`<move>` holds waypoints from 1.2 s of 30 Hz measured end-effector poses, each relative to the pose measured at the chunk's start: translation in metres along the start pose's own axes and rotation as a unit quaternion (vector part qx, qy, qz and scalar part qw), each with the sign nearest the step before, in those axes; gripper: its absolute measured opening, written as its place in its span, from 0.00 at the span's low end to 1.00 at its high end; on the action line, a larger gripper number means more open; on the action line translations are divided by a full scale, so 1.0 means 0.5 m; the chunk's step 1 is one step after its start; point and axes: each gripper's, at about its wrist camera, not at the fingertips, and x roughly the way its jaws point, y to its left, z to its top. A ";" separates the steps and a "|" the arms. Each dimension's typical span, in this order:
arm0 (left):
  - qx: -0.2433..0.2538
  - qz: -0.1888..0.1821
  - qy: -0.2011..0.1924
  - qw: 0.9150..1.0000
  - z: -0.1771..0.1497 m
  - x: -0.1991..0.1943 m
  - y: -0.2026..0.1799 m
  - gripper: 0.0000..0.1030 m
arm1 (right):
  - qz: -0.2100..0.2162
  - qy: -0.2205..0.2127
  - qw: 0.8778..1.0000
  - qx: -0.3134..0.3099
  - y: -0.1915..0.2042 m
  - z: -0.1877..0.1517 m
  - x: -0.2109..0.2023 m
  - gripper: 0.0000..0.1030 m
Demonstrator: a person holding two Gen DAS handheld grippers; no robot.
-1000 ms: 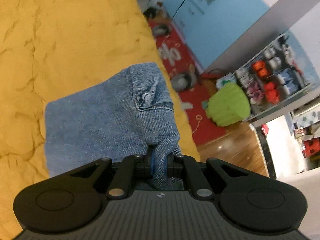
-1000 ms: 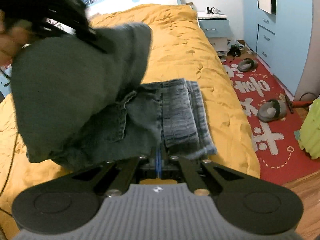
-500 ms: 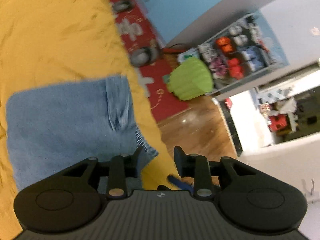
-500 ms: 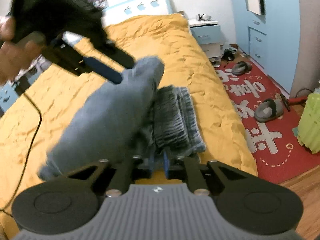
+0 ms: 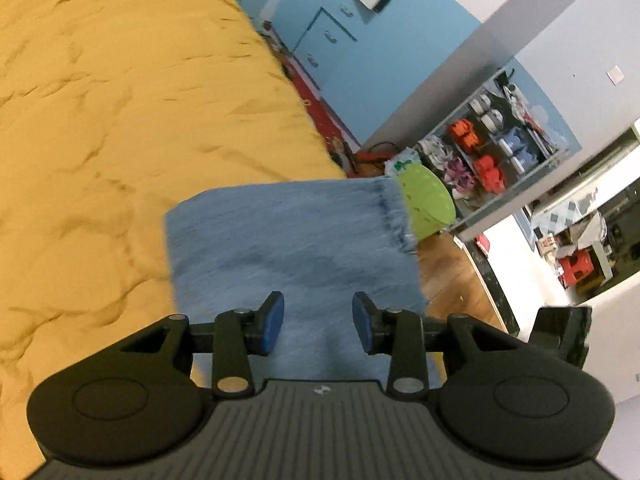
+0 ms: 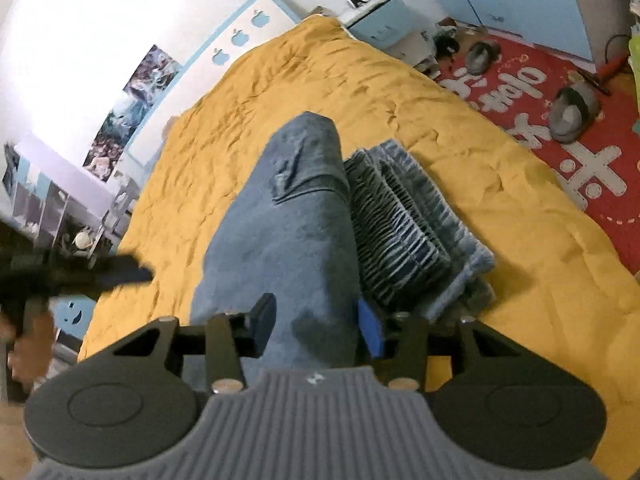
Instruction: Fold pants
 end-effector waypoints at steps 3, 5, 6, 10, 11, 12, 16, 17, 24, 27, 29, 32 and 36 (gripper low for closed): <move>-0.017 -0.004 -0.012 1.000 -0.015 -0.019 0.036 0.41 | 0.004 0.004 1.000 0.017 0.007 0.006 0.019 0.08; -0.031 -0.010 -0.027 0.999 -0.022 -0.036 0.063 0.41 | -0.007 0.000 1.000 -0.009 0.045 0.019 0.008 0.03; -0.036 -0.013 -0.035 0.999 -0.022 -0.041 0.072 0.41 | -0.013 -0.004 0.999 -0.037 0.078 0.029 -0.001 0.02; -0.057 -0.021 -0.059 0.996 -0.021 -0.056 0.094 0.36 | -0.010 -0.026 0.990 -0.138 0.236 0.109 -0.033 0.01; -0.057 -0.023 -0.067 0.996 -0.019 -0.058 0.093 0.34 | -0.015 -0.025 0.985 -0.168 0.278 0.131 -0.034 0.01; -0.057 -0.027 -0.076 0.995 -0.018 -0.061 0.093 0.33 | -0.024 -0.027 0.980 -0.197 0.316 0.150 -0.033 0.00; -0.051 -0.044 -0.093 0.993 -0.005 -0.052 0.092 0.28 | -0.065 -0.036 0.968 -0.238 0.376 0.224 -0.029 0.00; -0.048 -0.045 -0.092 0.994 -0.002 -0.042 0.091 0.28 | -0.082 -0.036 0.966 -0.241 0.371 0.240 -0.026 0.00; 0.000 -0.050 -0.090 0.995 0.035 0.078 0.064 0.22 | -0.178 0.000 0.963 -0.201 0.191 0.276 0.043 0.00; 0.033 -0.022 -0.059 0.997 0.039 0.150 0.053 0.19 | -0.189 0.010 0.965 -0.182 0.117 0.265 0.074 0.00; 0.047 -0.003 -0.044 0.998 0.033 0.188 0.052 0.19 | -0.192 0.018 0.966 -0.171 0.074 0.253 0.088 0.00; 0.051 0.026 -0.016 0.998 0.022 0.238 0.065 0.07 | -0.192 0.046 0.968 -0.155 0.009 0.228 0.134 0.00; 0.025 0.017 -0.002 1.000 0.012 0.254 0.091 0.06 | -0.198 0.071 0.967 -0.141 -0.057 0.182 0.198 0.00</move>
